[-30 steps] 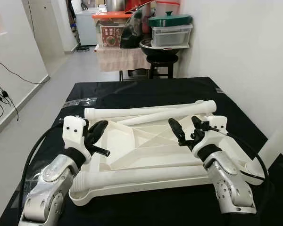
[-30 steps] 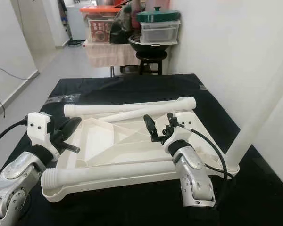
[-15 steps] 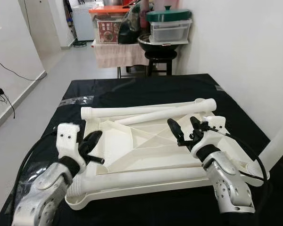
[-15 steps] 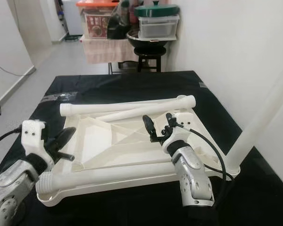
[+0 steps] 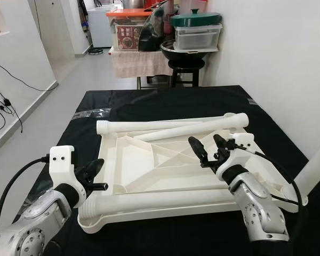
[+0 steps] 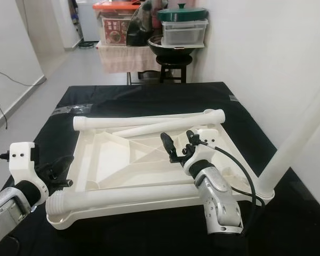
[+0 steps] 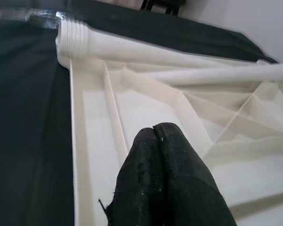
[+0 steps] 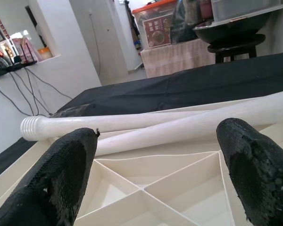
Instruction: Building children table
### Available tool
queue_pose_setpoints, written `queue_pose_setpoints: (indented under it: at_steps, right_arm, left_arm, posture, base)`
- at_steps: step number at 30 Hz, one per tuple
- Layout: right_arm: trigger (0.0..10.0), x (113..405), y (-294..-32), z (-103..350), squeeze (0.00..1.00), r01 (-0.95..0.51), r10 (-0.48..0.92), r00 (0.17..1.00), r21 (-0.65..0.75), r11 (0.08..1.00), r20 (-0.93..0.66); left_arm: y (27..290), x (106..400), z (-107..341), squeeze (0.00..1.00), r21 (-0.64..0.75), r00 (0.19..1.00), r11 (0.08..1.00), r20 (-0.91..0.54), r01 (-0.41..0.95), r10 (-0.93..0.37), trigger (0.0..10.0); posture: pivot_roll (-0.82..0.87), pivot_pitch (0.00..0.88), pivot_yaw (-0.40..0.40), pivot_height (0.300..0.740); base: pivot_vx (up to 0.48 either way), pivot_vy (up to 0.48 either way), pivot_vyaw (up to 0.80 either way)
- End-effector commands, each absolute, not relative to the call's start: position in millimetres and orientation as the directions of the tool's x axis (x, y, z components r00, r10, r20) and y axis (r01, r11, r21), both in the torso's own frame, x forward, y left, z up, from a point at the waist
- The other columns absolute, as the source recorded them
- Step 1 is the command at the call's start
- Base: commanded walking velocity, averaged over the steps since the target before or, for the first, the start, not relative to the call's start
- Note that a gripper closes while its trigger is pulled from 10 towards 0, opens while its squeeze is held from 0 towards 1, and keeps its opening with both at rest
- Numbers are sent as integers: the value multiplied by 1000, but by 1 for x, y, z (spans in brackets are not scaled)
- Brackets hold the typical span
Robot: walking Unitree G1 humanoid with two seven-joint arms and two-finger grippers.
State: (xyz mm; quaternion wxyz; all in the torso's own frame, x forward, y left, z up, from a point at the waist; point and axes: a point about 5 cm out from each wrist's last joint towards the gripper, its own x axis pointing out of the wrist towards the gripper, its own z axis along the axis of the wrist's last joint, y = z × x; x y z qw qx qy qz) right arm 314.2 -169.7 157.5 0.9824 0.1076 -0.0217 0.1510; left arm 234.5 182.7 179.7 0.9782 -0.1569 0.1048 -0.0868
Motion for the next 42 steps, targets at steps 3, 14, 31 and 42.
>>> queue_pose_setpoints:
  at_steps: [3, 14, 31, 42]
  right_arm:
    - [10000, 317, -168, 155, 0, -312, 304, 950, 229, 922, 68]
    - [10000, 322, -165, 154, 0, -332, 327, 943, 259, 907, 64]
    - [10000, 324, -165, 153, 0, -340, 335, 940, 274, 900, 66]
    - [10000, 323, -166, 154, 0, -340, 335, 940, 275, 899, 68]
  left_arm:
    - [182, 219, 177, 0, -326, 957, 944, -252, 55, -143, 10000]
    - [181, 171, 171, 1000, -435, 888, 896, -370, 93, -272, 10000]
    - [226, 187, 198, 1000, -393, 953, 918, -293, -45, -79, 10000]
    - [223, 196, 207, 1000, -431, 959, 902, -239, 37, -153, 10000]
  posture:
    - [-22, 0, 1, 740]
    - [15, 0, -8, 740]
    - [18, 0, -19, 740]
    - [14, 0, -15, 740]
  base:
    - [0, 0, 0]
    - [0, 0, 0]
    - [0, 0, 0]
    - [0, 0, 0]
